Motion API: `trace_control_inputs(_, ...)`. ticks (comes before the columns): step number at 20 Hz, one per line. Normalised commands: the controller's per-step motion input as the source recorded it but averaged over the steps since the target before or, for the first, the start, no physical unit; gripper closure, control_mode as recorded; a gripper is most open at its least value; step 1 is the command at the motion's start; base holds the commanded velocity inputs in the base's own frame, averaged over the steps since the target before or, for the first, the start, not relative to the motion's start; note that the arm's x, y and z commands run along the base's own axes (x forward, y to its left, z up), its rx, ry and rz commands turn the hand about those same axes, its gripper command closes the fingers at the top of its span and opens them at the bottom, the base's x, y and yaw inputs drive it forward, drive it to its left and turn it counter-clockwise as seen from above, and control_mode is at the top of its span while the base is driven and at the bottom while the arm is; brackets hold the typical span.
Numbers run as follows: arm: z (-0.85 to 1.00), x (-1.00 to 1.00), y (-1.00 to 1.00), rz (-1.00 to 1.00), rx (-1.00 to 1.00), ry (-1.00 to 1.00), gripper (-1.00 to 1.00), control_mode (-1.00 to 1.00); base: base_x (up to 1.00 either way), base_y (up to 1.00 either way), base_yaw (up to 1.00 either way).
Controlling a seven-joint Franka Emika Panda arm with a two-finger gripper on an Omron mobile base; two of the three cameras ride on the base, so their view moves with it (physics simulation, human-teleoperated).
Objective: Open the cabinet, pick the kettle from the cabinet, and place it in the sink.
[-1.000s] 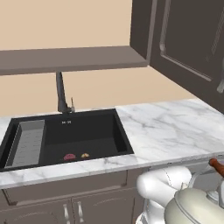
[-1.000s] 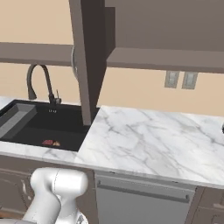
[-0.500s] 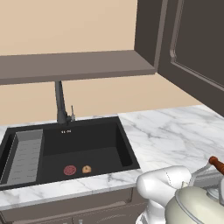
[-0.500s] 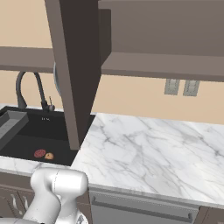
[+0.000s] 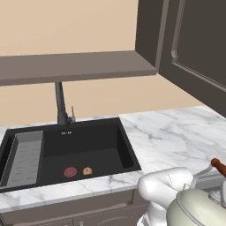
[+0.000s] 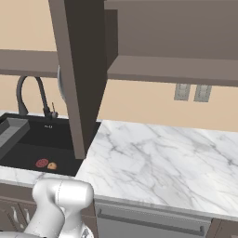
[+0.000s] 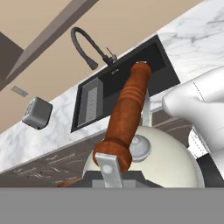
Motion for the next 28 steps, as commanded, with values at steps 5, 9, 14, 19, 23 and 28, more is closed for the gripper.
trace_control_inputs(5, 0.02, 0.1, 0.0, 0.0, 0.0, 0.07, 1.0, -1.0, 0.02, 0.0, 0.0)
trace_control_inputs(9, 0.22, 0.22, 0.0, 0.0, 0.0, 0.17, 1.0, -1.0, 0.0, 0.0, 0.0)
trace_control_inputs(14, 0.16, 0.36, 0.01, 0.0, 0.0, 0.23, 1.0, -1.0, 0.0, 0.0, 0.0)
trace_control_inputs(19, 0.0, 0.34, 0.03, 0.01, -0.03, 0.1, 1.0, -1.0, 0.0, 0.0, 0.0)
trace_control_inputs(23, 0.0, 0.27, 0.06, 0.0, -0.09, 0.03, 1.0, -1.0, 0.0, 0.0, 0.0)
trace_control_inputs(28, 0.02, 0.08, 0.06, 0.0, -0.11, -0.04, 1.0, -1.0, 0.0, 0.0, 0.0)
